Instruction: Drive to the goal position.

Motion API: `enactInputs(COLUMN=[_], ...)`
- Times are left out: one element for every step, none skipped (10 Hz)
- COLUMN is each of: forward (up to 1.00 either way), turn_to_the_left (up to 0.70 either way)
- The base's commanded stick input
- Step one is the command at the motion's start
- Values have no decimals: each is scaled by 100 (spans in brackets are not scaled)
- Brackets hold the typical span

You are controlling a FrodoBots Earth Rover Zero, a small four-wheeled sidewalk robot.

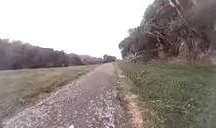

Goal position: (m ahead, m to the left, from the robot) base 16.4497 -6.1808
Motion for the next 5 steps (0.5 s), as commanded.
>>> enactInputs(forward=[60,60,60,60,60], turn_to_the_left=[0,0,0,0,0])
